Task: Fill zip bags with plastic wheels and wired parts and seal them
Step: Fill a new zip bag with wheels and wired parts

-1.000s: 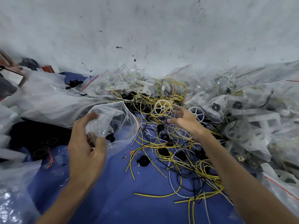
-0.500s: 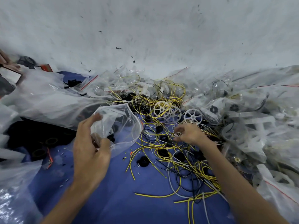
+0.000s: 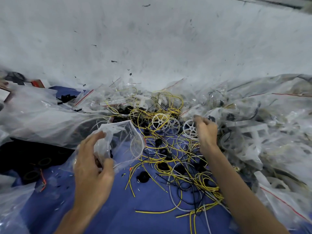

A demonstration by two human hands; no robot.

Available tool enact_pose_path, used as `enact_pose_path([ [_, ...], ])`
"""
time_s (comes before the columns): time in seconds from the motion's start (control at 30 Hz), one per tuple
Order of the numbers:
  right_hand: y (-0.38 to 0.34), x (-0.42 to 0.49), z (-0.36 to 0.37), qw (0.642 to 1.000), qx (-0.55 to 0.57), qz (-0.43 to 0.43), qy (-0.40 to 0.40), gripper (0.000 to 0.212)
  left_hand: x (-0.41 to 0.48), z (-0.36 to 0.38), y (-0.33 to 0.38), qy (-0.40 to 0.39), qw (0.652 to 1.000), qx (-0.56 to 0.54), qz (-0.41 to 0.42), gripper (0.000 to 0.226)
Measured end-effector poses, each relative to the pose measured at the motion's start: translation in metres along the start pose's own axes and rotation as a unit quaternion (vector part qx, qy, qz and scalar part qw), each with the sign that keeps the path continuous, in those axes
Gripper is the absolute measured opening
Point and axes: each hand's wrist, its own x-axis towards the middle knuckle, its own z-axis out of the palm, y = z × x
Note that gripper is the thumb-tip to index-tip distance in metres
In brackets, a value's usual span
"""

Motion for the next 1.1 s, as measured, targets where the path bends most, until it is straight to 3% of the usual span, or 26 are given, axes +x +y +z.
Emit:
enact_pose_path([
  [0.1,-0.022,-0.003,0.0,0.982,0.175,0.064,-0.03,0.017,-0.001,0.0,0.001,-0.009,1.0,0.0,-0.003,0.053],
  [0.23,-0.044,-0.017,-0.002,0.943,0.297,0.077,-0.13,0.032,-0.001,0.001,0.004,-0.012,1.0,0.005,0.003,0.056],
  [0.4,-0.065,-0.033,-0.006,0.837,0.449,0.133,-0.284,0.025,-0.002,0.001,0.008,-0.026,1.0,0.008,0.013,0.052],
  [0.5,-0.077,-0.043,-0.005,0.8,0.487,0.14,-0.321,0.024,-0.002,0.001,0.014,-0.047,0.998,0.016,0.028,0.049],
  [0.6,-0.082,-0.059,0.006,0.72,0.566,0.192,-0.354,0.027,-0.002,0.001,0.02,-0.06,0.997,0.017,0.04,0.045],
  [0.63,-0.081,-0.069,0.012,0.708,0.552,0.2,-0.394,0.025,-0.003,0.001,0.022,-0.061,0.997,0.01,0.038,0.044],
  [0.67,-0.078,-0.081,0.021,0.718,0.5,0.199,-0.442,0.021,-0.004,0.002,0.023,-0.06,0.998,-0.001,0.035,0.045],
  [0.73,-0.068,-0.105,0.039,0.782,0.305,0.156,-0.522,0.013,-0.005,0.002,0.025,-0.057,0.998,-0.015,0.025,0.047],
  [0.8,-0.055,-0.123,0.06,0.836,0.064,0.044,-0.543,0.014,-0.006,0.002,0.026,-0.059,0.998,-0.015,0.022,0.051],
  [0.83,-0.052,-0.127,0.07,0.842,-0.05,-0.042,-0.535,0.014,-0.007,0.003,0.027,-0.061,0.998,-0.015,0.024,0.053],
  [0.9,-0.053,-0.129,0.083,0.803,-0.212,-0.17,-0.53,0.018,-0.008,0.003,0.028,-0.064,0.997,0.004,0.05,0.057],
  [0.97,-0.059,-0.126,0.095,0.784,-0.258,-0.178,-0.536,0.024,-0.009,0.003,0.028,-0.064,0.995,0.013,0.075,0.062],
  [1.07,-0.072,-0.128,0.108,0.828,-0.222,-0.116,-0.501,0.027,-0.006,0.001,0.026,-0.048,0.996,0.01,0.077,0.065],
  [1.1,-0.068,-0.127,0.11,0.827,-0.21,-0.117,-0.508,0.029,-0.005,0.001,0.026,-0.041,0.996,0.013,0.075,0.065],
])
